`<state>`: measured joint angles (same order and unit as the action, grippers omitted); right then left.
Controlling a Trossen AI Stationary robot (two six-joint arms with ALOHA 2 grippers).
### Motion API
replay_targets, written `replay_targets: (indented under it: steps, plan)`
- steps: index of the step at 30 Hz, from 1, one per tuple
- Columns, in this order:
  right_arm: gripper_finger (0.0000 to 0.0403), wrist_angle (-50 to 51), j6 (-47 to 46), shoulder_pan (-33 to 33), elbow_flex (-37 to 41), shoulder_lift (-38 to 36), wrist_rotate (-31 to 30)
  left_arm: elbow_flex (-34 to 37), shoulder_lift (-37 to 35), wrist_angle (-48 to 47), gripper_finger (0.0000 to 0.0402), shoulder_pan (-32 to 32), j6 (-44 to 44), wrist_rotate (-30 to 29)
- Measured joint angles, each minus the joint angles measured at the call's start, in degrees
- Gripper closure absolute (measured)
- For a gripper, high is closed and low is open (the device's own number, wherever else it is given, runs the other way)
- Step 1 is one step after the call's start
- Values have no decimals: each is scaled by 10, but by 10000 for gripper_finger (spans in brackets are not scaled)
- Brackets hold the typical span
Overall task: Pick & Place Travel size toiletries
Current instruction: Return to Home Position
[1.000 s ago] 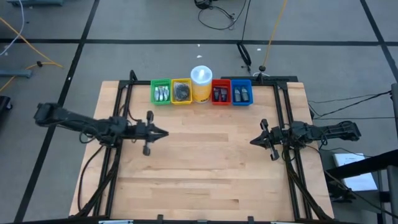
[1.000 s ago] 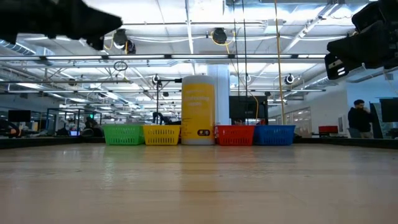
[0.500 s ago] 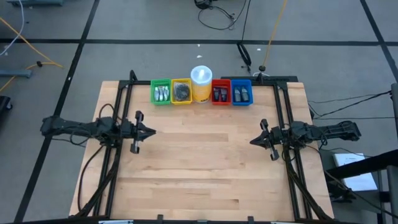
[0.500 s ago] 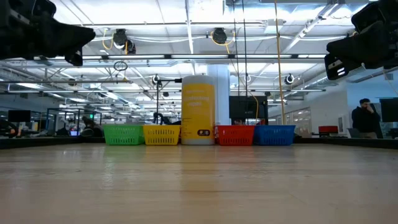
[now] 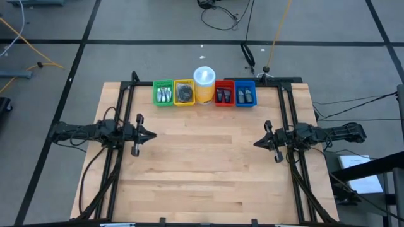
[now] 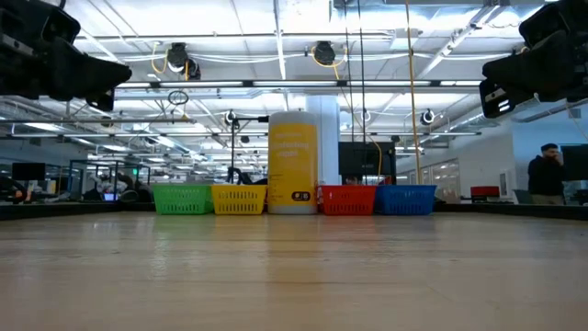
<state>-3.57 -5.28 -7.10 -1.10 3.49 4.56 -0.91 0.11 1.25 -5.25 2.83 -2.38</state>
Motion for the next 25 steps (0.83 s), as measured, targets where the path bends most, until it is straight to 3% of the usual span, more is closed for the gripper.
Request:
replay_targets:
  steps: [12, 18, 25]
  plan:
    - [399, 0, 0, 0, 0, 0, 0, -1, 2, -11, 376, -6, 13, 0]
    - [399, 0, 0, 0, 0, 0, 0, -1, 2, -11, 376, -5, -25, 0]
    - [398, 0, 0, 0, 0, 0, 0, -1, 2, -12, 376, 1, 12, 0]
